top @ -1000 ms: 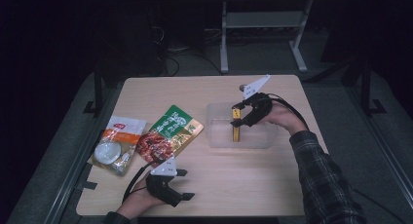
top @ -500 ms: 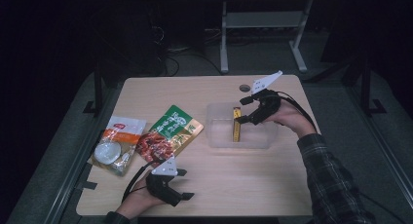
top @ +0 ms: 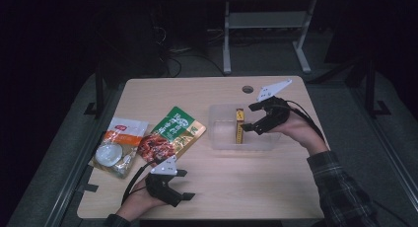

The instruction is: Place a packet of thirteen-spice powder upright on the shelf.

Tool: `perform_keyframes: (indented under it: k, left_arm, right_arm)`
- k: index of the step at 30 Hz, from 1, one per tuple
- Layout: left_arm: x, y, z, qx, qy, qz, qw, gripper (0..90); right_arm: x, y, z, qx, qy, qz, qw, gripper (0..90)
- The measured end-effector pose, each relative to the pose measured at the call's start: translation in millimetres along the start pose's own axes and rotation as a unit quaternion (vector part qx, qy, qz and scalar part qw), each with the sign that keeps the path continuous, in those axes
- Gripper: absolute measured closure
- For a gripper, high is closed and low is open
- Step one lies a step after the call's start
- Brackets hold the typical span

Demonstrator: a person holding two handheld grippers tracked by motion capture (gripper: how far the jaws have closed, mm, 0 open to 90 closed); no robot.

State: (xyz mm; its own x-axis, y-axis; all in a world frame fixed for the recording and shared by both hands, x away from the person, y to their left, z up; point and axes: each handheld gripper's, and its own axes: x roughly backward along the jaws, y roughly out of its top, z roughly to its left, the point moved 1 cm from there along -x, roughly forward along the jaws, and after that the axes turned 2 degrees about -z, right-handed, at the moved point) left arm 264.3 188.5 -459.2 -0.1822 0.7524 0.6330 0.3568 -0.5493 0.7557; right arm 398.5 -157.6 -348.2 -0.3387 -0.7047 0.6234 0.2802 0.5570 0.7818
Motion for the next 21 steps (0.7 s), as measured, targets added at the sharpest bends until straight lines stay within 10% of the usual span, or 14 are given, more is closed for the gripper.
perform_keyframes:
  k: [21]
  left_arm:
    - [-0.3,0.4,0.3,-0.009,0.002,0.001,1.0000,15.6]
  right_arm:
    - [-9.3,-51.2,68.0,-0.023,-0.001,-0.014,0.9996,16.3]
